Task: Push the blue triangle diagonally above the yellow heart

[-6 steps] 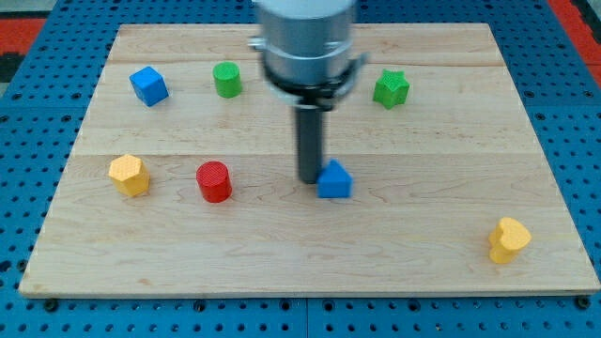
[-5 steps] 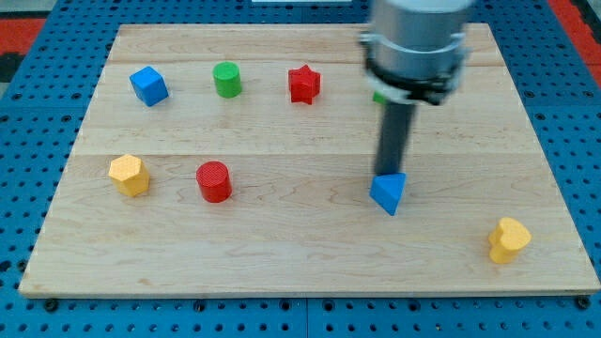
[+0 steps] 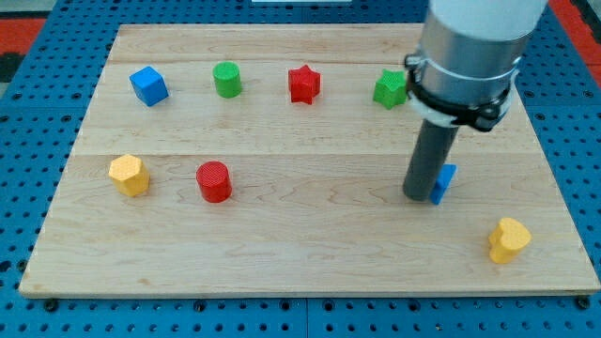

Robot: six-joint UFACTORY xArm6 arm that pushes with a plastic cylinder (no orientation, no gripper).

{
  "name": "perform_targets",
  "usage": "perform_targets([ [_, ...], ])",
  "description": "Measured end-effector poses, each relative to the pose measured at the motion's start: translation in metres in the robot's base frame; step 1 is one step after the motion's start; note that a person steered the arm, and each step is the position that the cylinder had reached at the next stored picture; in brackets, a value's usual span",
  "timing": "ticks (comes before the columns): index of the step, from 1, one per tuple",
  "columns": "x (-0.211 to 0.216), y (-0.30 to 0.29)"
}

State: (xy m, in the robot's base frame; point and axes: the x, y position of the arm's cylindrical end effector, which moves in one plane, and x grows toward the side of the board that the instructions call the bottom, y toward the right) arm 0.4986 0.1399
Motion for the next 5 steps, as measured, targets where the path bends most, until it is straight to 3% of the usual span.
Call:
perform_targets([
  [2,-0.014,-0.062],
  [3,-0.041,-0.055],
  [5,-0.035,-0.010],
])
